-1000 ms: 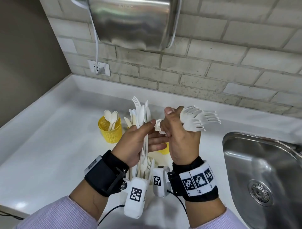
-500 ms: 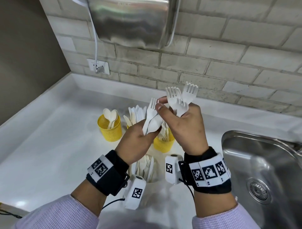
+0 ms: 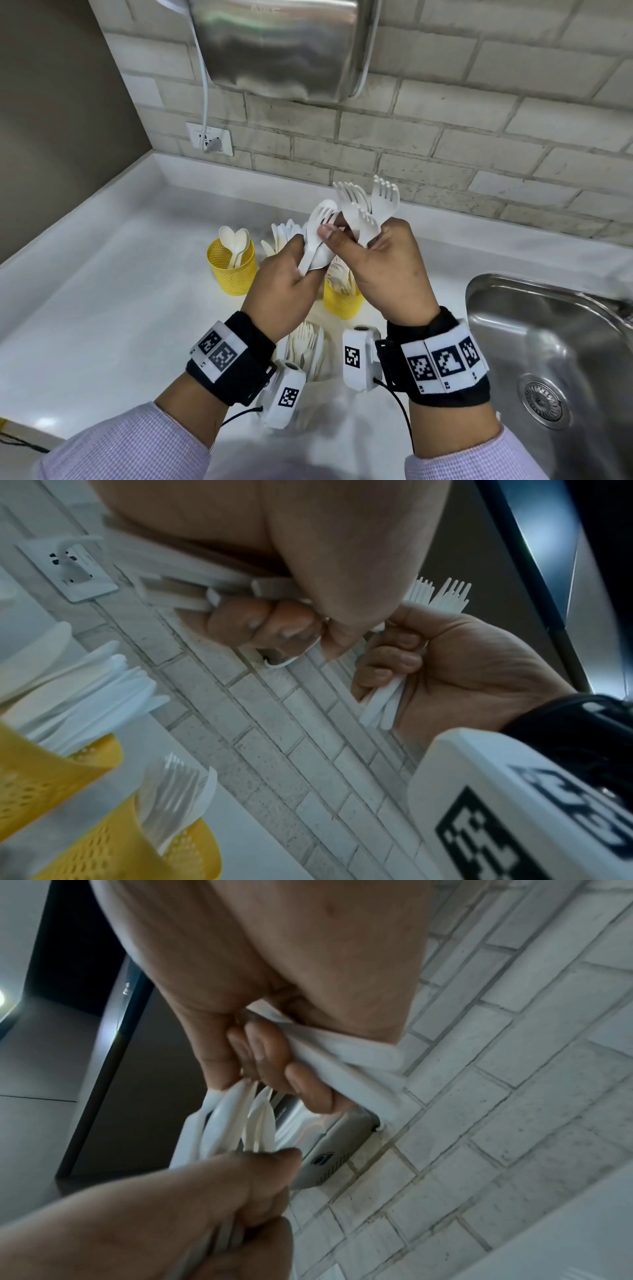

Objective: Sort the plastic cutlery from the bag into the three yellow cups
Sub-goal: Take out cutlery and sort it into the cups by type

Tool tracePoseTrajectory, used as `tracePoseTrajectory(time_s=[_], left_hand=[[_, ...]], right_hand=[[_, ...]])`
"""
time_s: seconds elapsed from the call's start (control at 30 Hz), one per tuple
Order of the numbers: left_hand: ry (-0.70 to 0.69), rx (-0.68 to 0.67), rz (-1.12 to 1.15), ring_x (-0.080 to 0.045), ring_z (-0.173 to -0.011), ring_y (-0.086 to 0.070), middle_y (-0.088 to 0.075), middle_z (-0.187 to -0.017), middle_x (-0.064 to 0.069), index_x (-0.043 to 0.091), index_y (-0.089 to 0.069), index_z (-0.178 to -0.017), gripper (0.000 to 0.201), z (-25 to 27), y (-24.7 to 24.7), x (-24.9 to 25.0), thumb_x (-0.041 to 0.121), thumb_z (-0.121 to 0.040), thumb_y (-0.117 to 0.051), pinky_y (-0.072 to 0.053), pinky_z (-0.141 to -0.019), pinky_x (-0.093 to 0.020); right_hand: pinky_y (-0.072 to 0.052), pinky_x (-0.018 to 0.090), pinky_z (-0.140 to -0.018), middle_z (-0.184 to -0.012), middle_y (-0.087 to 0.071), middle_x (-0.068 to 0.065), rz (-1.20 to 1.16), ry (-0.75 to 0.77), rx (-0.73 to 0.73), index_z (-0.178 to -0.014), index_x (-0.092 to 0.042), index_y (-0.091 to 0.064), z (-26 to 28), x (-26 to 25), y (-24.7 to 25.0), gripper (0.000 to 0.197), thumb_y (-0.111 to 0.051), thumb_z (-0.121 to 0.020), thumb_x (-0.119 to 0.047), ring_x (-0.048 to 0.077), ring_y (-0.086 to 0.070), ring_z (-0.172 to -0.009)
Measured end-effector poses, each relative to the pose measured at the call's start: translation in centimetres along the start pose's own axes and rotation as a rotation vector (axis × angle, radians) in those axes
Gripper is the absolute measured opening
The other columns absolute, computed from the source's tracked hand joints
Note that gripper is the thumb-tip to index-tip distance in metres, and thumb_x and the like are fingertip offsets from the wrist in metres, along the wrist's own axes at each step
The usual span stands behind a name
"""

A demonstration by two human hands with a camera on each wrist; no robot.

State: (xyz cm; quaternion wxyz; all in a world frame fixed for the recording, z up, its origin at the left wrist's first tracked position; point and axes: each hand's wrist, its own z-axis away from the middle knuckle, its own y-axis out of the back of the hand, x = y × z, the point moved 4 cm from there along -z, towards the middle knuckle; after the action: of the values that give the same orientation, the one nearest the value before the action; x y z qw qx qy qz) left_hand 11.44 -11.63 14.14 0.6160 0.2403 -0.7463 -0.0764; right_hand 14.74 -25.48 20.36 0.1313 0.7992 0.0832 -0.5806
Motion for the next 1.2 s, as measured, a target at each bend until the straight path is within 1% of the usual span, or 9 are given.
tracePoseTrajectory(time_s=[0.13, 0.23, 0.37, 0.5, 0.67, 0.83, 0.93, 1.1, 1.2], left_hand=[[-0.022, 0.016, -0.005, -0.026, -0.07, -0.059, -0.064, -0.077, -0.004, 0.015, -0.058, -0.098, 0.037, 0.0, 0.1, 0.2, 0.051, -0.094, -0.053, -0.051, -0.069, -0.052], [-0.015, -0.015, 0.026, -0.024, -0.072, -0.06, -0.065, -0.079, -0.004, 0.013, -0.058, -0.1, 0.024, 0.3, -0.2, -0.2, 0.037, -0.098, -0.06, -0.051, -0.07, -0.048], [0.014, -0.128, 0.206, -0.018, -0.058, -0.047, -0.052, -0.068, 0.001, 0.017, -0.055, -0.095, 0.012, 0.3, -0.5, 0.0, 0.027, -0.101, -0.056, -0.041, -0.053, -0.033], [0.254, -0.329, 0.666, -0.011, -0.046, -0.018, -0.023, -0.064, 0.001, 0.012, -0.048, -0.101, 0.037, 0.6, -1.1, 0.4, 0.044, -0.092, -0.062, -0.015, -0.043, -0.019], [0.31, -0.394, 0.857, -0.007, -0.037, -0.019, -0.026, -0.058, 0.003, 0.009, -0.045, -0.104, 0.039, 0.7, -0.9, 1.0, 0.047, -0.095, -0.05, -0.017, -0.042, -0.011], [0.195, -0.356, 0.753, -0.011, -0.041, -0.015, -0.019, -0.06, -0.004, 0.009, -0.04, -0.079, 0.043, 0.5, -0.3, 1.6, 0.043, -0.093, -0.062, -0.017, -0.041, -0.013], [0.134, -0.27, 0.661, -0.005, -0.037, -0.027, -0.029, -0.052, 0.004, 0.007, -0.052, -0.09, 0.018, 0.6, -0.3, 2.5, 0.005, -0.094, -0.069, -0.033, -0.039, -0.014], [-0.001, -0.184, 0.381, -0.018, -0.055, -0.032, -0.033, -0.057, 0.007, 0.01, -0.057, -0.1, 0.038, 0.5, -0.4, 1.8, 0.016, -0.078, -0.088, -0.035, -0.061, -0.029], [-0.038, -0.117, 0.325, -0.011, -0.06, -0.044, -0.057, -0.066, 0.018, 0.016, -0.062, -0.095, 0.03, 0.4, 0.1, 1.6, 0.005, -0.079, -0.085, -0.042, -0.063, -0.021]], right_hand=[[-0.039, 0.019, -0.057, -0.054, -0.055, -0.018, -0.093, 0.045, 0.067, -0.075, -0.022, -0.06, -0.1, -0.6, 0.0, 0.03, -0.059, -0.104, -0.014, -0.001, -0.049, -0.051], [-0.028, 0.032, -0.05, -0.052, -0.04, 0.001, -0.256, 0.032, 0.207, -0.075, -0.012, -0.053, -0.5, -0.8, 0.5, 0.032, -0.054, -0.105, -0.019, 0.02, -0.035, -0.046], [-0.043, 0.03, -0.052, -0.068, -0.06, 0.007, -0.674, -0.108, 0.379, -0.083, -0.015, -0.066, -0.6, -1.0, 2.1, 0.03, -0.05, -0.108, -0.019, 0.024, -0.054, -0.057], [-0.051, 0.03, -0.055, -0.077, -0.068, 0.01, -0.78, -0.196, 0.386, -0.108, -0.007, -0.055, -0.8, -0.3, 3.2, 0.02, -0.047, -0.109, -0.025, 0.029, -0.069, -0.066], [-0.038, 0.023, -0.041, -0.053, -0.038, 0.001, -0.748, -0.203, 0.443, -0.076, -0.015, -0.052, -0.5, 0.6, 2.8, 0.031, -0.055, -0.106, -0.022, 0.012, -0.035, -0.036], [-0.028, 0.021, -0.038, -0.047, -0.028, 0.001, -0.701, -0.233, 0.425, -0.064, -0.013, -0.053, -0.1, 1.2, 1.5, 0.038, -0.065, -0.099, -0.018, 0.013, -0.025, -0.031], [-0.03, 0.024, -0.042, -0.047, -0.031, 0.001, -0.629, -0.245, 0.447, -0.077, -0.008, -0.059, -0.1, 1.6, 0.9, 0.027, -0.065, -0.1, -0.02, 0.015, -0.03, -0.035], [-0.049, 0.034, -0.056, -0.066, -0.05, 0.011, -0.686, -0.242, 0.437, -0.082, -0.004, -0.053, -0.2, 2.5, -0.4, 0.036, -0.056, -0.105, -0.031, 0.025, -0.05, -0.055], [-0.049, 0.038, -0.057, -0.07, -0.052, 0.011, -0.721, -0.249, 0.388, -0.098, -0.004, -0.053, -0.2, 2.7, -0.6, 0.026, -0.056, -0.105, -0.03, 0.025, -0.051, -0.057]])
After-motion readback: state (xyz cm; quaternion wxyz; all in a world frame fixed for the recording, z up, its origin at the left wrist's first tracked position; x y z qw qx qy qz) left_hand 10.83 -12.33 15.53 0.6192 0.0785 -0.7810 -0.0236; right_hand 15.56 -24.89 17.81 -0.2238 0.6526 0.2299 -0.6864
